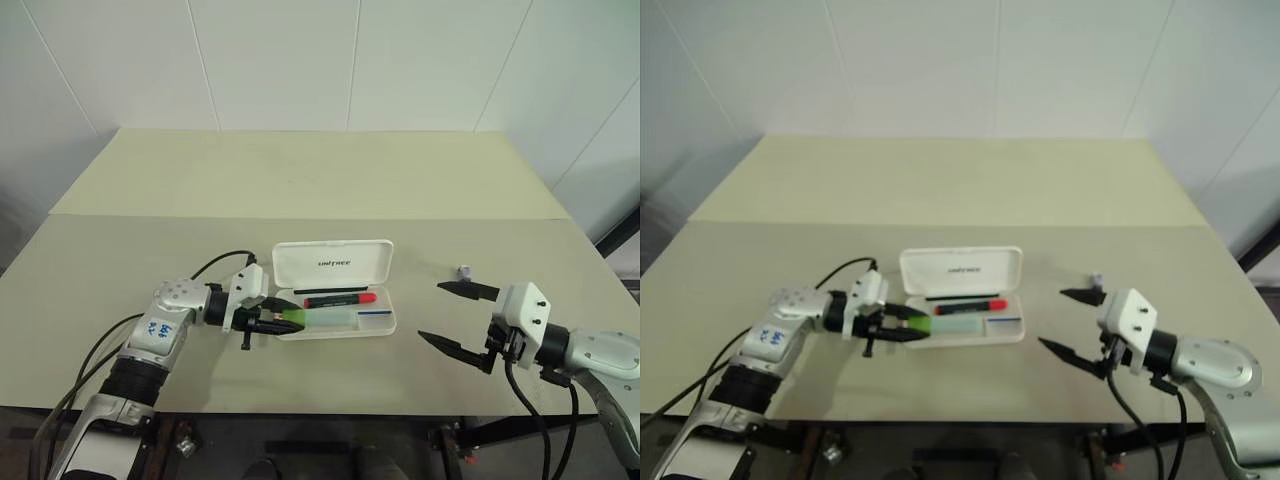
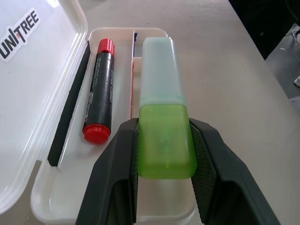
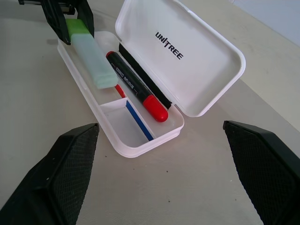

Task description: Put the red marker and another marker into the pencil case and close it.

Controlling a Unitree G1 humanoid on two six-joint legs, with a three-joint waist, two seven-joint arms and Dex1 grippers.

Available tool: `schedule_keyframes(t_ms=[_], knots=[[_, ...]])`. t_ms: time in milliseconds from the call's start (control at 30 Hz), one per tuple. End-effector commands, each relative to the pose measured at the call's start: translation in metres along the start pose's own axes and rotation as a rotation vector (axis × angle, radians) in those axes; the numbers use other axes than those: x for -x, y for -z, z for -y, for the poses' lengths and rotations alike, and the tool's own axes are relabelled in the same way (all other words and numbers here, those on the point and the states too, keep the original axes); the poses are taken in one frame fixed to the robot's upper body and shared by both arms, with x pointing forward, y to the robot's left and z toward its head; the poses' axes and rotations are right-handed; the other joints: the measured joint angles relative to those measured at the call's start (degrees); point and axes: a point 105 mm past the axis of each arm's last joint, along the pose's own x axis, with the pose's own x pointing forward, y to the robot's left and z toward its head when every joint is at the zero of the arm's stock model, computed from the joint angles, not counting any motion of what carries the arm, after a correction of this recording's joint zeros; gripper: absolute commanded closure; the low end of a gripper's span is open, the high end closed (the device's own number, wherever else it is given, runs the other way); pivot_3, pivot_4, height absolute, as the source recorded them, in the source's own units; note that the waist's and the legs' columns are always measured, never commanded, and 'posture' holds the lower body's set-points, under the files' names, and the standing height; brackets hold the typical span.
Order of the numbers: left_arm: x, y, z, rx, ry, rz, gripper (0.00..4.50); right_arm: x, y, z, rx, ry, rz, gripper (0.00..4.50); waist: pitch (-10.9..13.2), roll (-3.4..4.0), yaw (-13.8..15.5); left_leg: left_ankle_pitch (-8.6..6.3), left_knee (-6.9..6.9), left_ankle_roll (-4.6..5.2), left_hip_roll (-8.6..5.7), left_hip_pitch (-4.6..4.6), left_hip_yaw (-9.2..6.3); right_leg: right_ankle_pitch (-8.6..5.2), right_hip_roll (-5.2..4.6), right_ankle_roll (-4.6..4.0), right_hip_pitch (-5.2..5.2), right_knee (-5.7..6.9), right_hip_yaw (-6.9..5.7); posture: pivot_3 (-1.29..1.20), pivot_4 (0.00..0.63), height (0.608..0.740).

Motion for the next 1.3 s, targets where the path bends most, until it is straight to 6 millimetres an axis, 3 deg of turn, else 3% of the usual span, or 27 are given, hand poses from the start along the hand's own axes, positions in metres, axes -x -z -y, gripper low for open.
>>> schedule_keyframes(t_ms=[33, 333, 667, 900, 1100, 1300], knots=[[0.000, -0.004, -0.003, -0.017, -0.001, 0.005, 3.38, 0.003, -0.013, 0.003, 0.035, 0.028, 0.035, 0.00, 0.00, 0.00, 0.02, 0.00, 0.00, 0.00, 0.00, 0.00, 0.00, 0.00, 0.00, 0.00, 0.00, 0.00, 0.00, 0.00, 0.150, 0.740], [-0.002, -0.003, 0.000, 0.021, 0.008, 0.013, 3.38, 0.000, -0.016, 0.006, 0.040, 0.031, 0.041, 0.00, 0.00, 0.00, 0.05, 0.00, 0.00, 0.00, 0.00, 0.00, 0.00, 0.00, 0.00, 0.01, 0.00, 0.00, 0.00, 0.00, 0.150, 0.740], [-0.008, -0.014, -0.002, 0.007, 0.013, 0.053, 0.05, -0.002, -0.017, 0.008, 0.044, 0.032, 0.048, 0.00, 0.00, 0.00, 0.08, 0.00, 0.00, 0.00, 0.00, 0.00, 0.00, 0.01, 0.00, 0.01, 0.00, 0.00, 0.00, 0.00, 0.150, 0.740], [-0.010, -0.021, 0.001, 0.001, 0.035, 0.081, 0.02, -0.003, -0.015, 0.016, -0.008, 0.101, 0.062, 0.00, 0.00, 0.00, 0.08, 0.00, 0.00, 0.00, 0.00, 0.00, 0.00, 0.01, -0.01, 0.02, 0.01, 0.01, 0.00, 0.00, 0.150, 0.740], [-0.008, -0.034, 0.008, -0.002, 0.052, 0.155, 0.02, 0.005, 0.014, 0.062, -0.094, 0.407, -0.046, 0.00, 0.00, 0.00, 0.09, 0.01, 0.03, 0.00, -0.02, 0.00, 0.00, 0.01, -0.02, 0.01, 0.02, 0.00, 0.01, 0.00, 0.150, 0.740], [0.006, -0.060, 0.005, -0.020, -0.011, 0.252, 0.02, 0.015, 0.039, 0.095, -0.188, 0.689, -0.117, 0.00, 0.00, 0.01, -0.06, 0.01, -0.01, 0.00, -0.01, 0.00, 0.00, 0.00, -0.01, -0.01, -0.02, 0.03, 0.01, 0.00, 0.150, 0.740]])
